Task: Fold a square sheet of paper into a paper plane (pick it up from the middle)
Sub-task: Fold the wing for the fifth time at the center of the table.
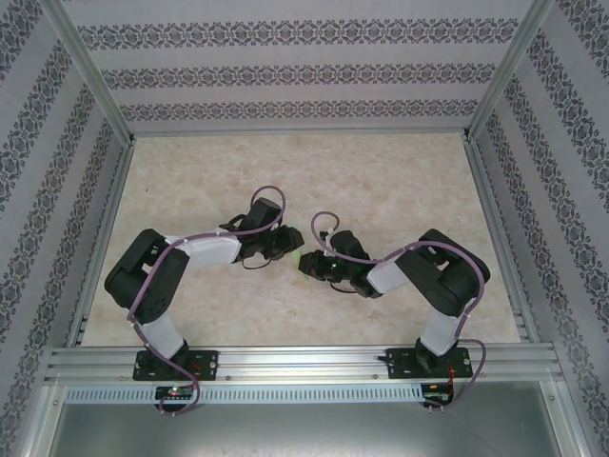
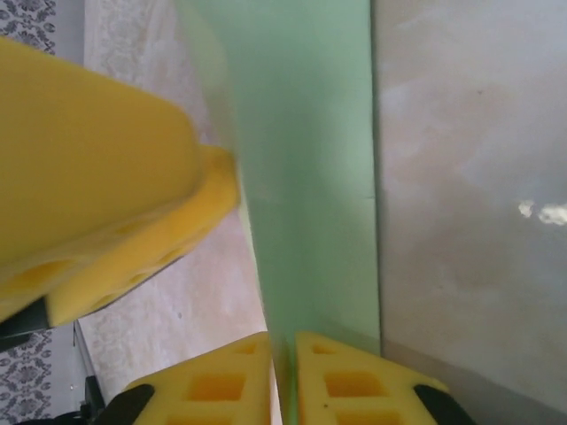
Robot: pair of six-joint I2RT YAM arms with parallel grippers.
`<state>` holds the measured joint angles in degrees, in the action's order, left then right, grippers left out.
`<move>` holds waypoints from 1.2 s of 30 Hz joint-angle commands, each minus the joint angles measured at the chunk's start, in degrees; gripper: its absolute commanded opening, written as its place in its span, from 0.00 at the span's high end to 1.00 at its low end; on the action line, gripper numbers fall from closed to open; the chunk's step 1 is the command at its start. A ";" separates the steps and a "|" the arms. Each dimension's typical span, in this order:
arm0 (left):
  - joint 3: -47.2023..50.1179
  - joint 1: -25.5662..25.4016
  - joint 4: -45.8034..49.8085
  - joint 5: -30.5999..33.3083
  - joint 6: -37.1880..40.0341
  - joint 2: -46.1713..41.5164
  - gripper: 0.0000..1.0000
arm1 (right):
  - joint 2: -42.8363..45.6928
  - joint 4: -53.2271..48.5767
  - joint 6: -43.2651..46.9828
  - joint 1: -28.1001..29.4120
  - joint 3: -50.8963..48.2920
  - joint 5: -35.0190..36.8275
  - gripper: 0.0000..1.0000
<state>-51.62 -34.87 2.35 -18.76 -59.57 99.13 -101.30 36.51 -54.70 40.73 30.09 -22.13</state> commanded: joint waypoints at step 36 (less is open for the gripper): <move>-2.74 0.50 -0.61 1.57 0.87 1.26 0.65 | 5.32 -25.89 16.57 3.23 8.37 10.89 0.94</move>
<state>-52.90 -34.87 2.35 -18.52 -59.57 100.22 -96.97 9.67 -37.56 44.14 38.79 -10.79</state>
